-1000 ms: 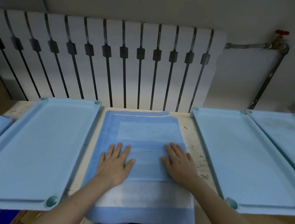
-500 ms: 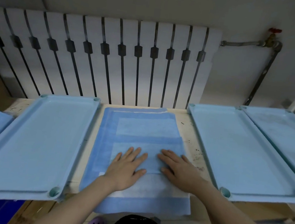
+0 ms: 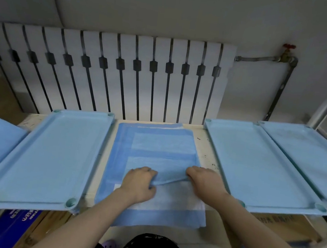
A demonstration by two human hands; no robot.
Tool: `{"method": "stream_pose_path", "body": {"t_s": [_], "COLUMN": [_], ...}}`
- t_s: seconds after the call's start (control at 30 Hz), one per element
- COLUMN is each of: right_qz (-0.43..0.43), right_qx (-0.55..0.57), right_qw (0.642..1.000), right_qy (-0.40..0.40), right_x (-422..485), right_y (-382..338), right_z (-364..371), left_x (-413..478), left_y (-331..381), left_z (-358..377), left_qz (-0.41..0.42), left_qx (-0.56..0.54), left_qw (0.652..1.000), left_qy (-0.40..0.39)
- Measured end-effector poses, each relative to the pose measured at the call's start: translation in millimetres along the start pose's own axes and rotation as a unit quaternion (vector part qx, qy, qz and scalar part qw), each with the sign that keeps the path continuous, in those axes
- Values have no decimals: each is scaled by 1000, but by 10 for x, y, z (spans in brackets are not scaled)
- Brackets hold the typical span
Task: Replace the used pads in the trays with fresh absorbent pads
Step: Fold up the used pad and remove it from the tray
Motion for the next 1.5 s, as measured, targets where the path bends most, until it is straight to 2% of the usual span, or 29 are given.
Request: {"method": "stream_pose_path", "body": {"t_s": [0.1,0.27,0.4,0.53,0.77,0.9,1.0,1.1,1.2,1.23,1.33,1.4,1.5], "right_qz": [23,-57,28,119,241,307,349,395,442,455,462,462,449], "right_qx": [73,47,149,292,457,483,477,439,370,345,272,287,285], "right_qw": [997,994,987,949,849,807,790,792,812,818,844,839,847], "right_qy": [31,-78,-54,-4,112,146,162,154,93,63,-9,-17,-26], "right_x": [-12,-291,-313,-269,-123,7,144,303,422,443,525,591,624], "right_y": [-22,46,60,65,-78,-104,-26,73,143,160,229,282,339], "right_z": [-99,-22,-44,-175,-236,-164,-78,23,166,233,410,470,462], "left_x": [-17,-126,-231,-272,-139,57,277,508,628,623,603,600,630], "left_y": [-8,-146,-141,-165,-106,-55,-26,2,-17,-24,-36,-71,-140], "left_z": [-101,-272,-378,-570,-889,-987,-1036,-1033,-877,-769,-263,25,212], "left_qz": [-32,-48,-47,-50,-48,-49,-35,-32,-14,-7,14,1,-27], "left_qx": [40,72,69,55,44,77,112,116,67,38,-2,-29,-51], "left_qw": [998,994,994,994,989,987,983,978,967,968,991,998,998], "left_qy": [46,61,64,78,134,134,139,168,245,249,134,50,3]}}
Point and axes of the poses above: each hand's wrist, its own x-axis towards the middle knuckle, its own z-axis out of the palm, y = z × x, the point moved 2 cm from there along x, towards the middle knuckle, and after that the axes turned 3 degrees about y, right-handed, at the moved point
